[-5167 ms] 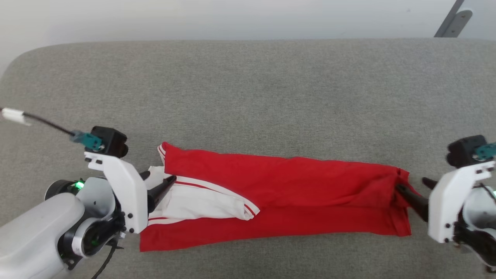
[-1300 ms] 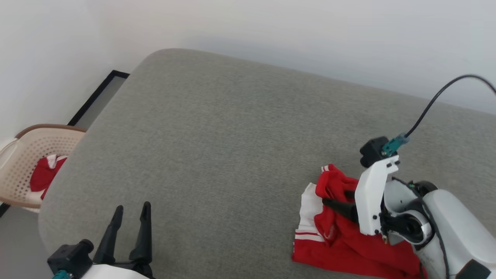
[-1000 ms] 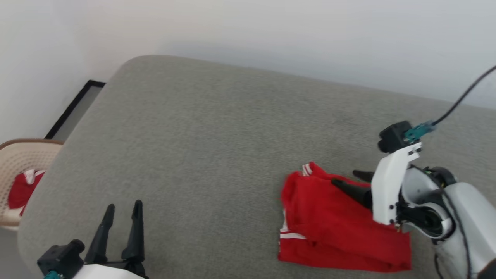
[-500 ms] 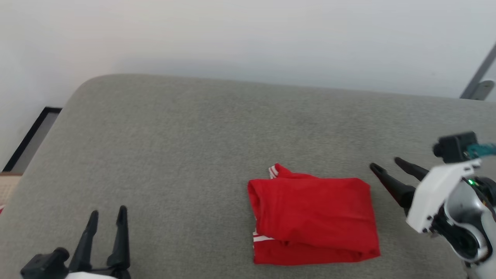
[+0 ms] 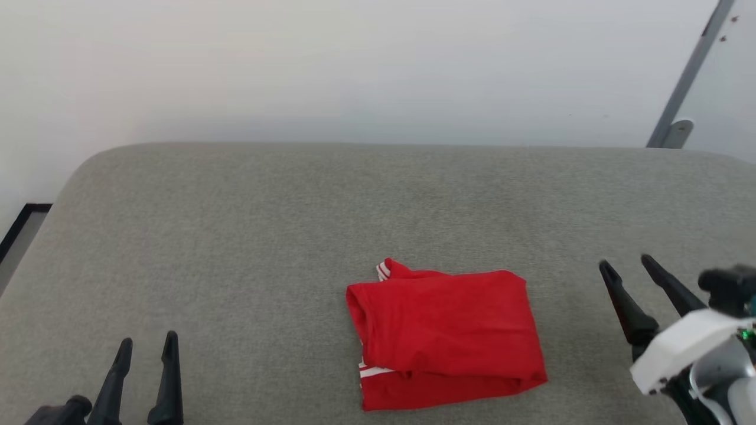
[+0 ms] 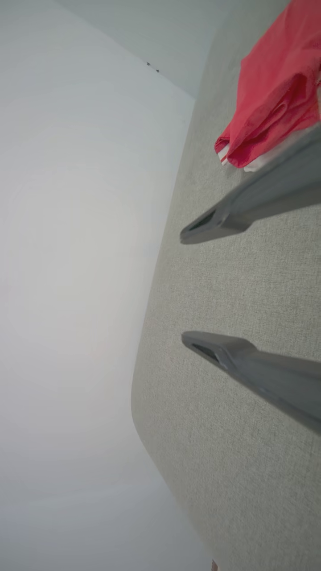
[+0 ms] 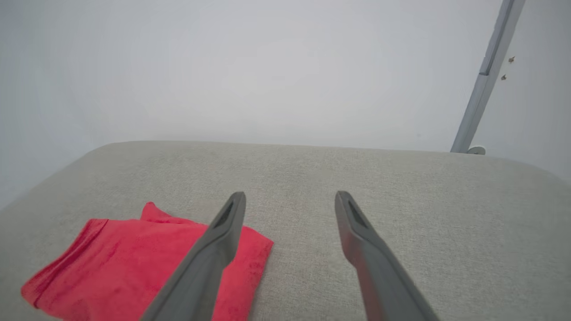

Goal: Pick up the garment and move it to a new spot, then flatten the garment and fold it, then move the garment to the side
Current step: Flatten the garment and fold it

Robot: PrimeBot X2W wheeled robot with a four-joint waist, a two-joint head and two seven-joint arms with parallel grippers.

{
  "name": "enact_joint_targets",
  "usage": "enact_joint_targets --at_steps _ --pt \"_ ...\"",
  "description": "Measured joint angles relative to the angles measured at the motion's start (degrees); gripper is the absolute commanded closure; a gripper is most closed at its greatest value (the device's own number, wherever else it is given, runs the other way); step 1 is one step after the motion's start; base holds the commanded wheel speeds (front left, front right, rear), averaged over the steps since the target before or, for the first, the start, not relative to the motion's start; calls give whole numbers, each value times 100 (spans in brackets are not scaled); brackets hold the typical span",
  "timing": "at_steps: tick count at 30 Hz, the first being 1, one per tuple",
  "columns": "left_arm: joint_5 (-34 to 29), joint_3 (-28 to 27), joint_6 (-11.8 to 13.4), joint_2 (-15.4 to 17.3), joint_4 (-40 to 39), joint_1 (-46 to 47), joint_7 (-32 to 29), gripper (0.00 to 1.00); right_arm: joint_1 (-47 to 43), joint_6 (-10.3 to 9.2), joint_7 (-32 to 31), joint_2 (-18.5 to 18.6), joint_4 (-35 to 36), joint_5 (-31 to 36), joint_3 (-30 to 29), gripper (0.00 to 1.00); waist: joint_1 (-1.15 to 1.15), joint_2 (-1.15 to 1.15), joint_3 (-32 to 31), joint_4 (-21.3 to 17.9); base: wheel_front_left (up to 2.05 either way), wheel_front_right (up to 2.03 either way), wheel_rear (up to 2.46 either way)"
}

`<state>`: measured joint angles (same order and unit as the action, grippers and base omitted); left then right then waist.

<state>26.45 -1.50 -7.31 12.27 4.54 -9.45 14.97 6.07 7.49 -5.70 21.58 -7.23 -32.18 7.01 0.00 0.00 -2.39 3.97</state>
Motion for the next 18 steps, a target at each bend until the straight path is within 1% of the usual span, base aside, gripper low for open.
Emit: enact_joint_targets --at_steps 10,18 --pt "-281 43 0 -16 -9 -62 0 0 -436 0 1137 -181 -421 603 -169 0 0 0 -118 -244 0 0 0" --pt "-458 103 0 13 -12 -142 0 0 -665 0 1535 -366 -630 705 -346 0 0 0 -170 -312 0 0 0"
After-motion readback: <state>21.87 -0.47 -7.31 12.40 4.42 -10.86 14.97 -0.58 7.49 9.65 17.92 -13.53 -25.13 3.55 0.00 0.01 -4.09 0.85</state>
